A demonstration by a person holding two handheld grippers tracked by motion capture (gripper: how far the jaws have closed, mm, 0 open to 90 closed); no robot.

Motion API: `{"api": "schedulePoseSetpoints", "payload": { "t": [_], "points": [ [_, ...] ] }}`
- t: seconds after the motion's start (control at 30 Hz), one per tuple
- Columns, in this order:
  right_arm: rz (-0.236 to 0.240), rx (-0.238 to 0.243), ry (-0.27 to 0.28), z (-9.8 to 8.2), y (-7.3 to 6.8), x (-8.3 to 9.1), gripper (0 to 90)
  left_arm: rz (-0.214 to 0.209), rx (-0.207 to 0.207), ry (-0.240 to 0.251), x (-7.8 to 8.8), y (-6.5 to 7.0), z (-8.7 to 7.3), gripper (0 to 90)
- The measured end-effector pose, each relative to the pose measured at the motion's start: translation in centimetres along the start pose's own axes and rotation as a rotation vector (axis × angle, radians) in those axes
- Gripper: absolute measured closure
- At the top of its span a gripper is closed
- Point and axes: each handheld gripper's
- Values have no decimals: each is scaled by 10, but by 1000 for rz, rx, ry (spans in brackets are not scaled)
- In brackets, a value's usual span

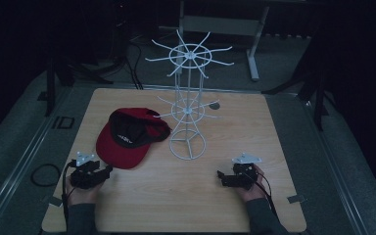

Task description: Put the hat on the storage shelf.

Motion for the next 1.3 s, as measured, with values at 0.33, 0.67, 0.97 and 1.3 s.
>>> {"api": "schedulePoseSetpoints", "payload": {
  "t": [0.33,0.67,0.97,1.3],
  "points": [
    [0,0,0,0,0,0,138,-61,-20,-23,-1,-6,4,467],
    [2,1,-1,0,-1,1,137,-90,18,-21,6,-26,18,450],
    [4,3,-1,0,0,0,137,-64,15,-11,4,-34,31,385],
    [4,3,-2,0,0,0,137,-60,-3,-17,-6,-37,56,377]
  ]
}}
Point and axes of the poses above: each handheld gripper's, and its own axes: x roughly backward along the jaws, z roughly out of its top, y roughly to its right
